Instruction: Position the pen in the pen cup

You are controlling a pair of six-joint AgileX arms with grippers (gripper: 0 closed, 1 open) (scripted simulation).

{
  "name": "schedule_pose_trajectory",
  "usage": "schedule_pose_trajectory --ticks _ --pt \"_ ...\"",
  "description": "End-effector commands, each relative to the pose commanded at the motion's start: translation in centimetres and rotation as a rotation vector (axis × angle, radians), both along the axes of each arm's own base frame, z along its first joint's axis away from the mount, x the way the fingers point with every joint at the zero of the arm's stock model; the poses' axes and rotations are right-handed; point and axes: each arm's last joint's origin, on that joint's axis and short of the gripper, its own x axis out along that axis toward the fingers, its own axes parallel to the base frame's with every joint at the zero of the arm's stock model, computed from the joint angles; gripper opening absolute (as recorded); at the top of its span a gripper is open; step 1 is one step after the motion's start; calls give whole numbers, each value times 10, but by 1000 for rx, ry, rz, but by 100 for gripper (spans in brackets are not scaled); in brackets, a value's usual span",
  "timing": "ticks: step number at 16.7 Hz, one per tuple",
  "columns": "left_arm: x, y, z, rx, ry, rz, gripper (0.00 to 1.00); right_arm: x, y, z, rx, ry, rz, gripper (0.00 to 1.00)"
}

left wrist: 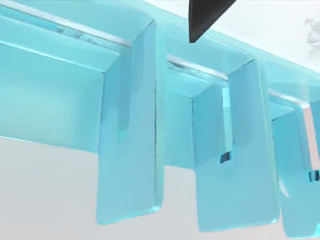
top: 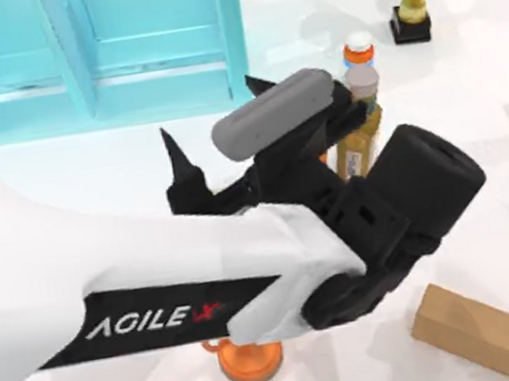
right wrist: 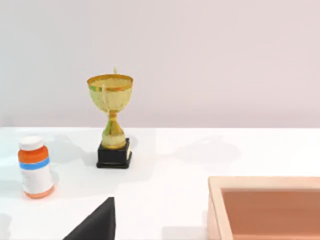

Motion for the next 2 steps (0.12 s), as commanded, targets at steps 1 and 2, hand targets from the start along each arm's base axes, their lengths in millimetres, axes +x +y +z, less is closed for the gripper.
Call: schedule_pose_trajectory --ticks 1,2 --pt "0 0 0 0 0 0 100 0 0 0 0 0 0 100" --pt "0 0 0 0 0 0 100 0 0 0 0 0 0 100"
